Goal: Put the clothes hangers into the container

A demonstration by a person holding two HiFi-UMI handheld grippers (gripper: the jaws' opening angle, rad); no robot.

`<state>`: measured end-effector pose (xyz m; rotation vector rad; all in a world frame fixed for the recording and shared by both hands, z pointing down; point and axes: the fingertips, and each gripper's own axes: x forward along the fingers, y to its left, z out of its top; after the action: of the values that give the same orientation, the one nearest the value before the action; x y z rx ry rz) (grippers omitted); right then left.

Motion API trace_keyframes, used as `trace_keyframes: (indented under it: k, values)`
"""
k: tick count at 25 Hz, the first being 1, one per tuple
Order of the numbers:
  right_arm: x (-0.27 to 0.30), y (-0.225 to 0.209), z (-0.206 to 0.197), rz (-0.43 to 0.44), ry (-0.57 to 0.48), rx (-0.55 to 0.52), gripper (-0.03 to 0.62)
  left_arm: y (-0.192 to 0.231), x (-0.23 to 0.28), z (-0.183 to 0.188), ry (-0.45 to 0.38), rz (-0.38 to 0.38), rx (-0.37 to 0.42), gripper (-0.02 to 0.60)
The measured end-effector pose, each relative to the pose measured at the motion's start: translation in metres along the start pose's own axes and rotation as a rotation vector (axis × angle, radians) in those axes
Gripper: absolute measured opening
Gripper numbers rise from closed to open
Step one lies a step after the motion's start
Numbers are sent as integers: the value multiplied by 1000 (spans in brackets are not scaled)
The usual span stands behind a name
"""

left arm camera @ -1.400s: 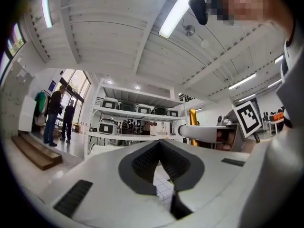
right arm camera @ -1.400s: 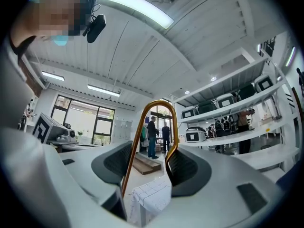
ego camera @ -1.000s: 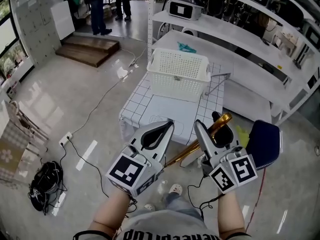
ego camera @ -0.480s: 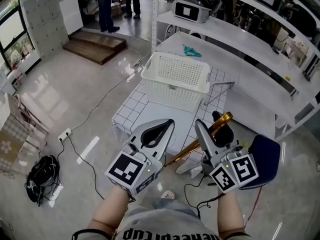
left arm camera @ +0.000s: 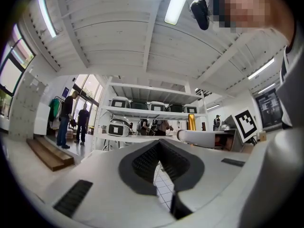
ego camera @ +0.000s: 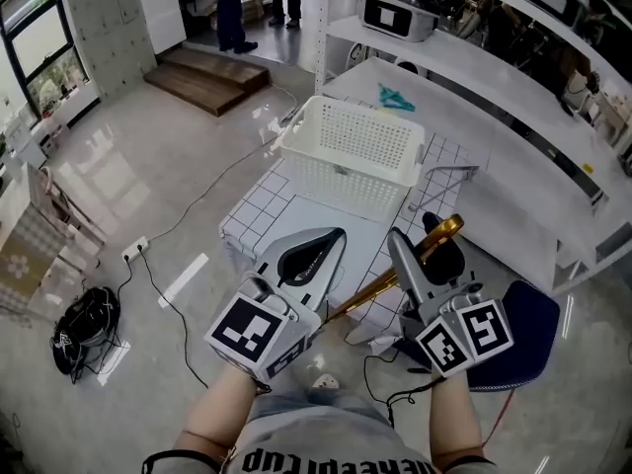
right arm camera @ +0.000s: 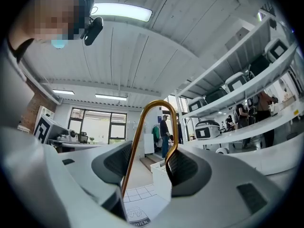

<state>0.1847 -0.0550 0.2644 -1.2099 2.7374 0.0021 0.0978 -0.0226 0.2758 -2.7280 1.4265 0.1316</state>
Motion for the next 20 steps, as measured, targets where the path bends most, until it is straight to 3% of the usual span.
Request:
trace_keyframes:
  k: [12,20]
  values:
    - [12,-13,-2,-21,-2,14,261,11,16,-5,14,-22,2,17]
    - [43,-11,-6,-67,-1,22,261,46,20,-9,26,-57,-8,17]
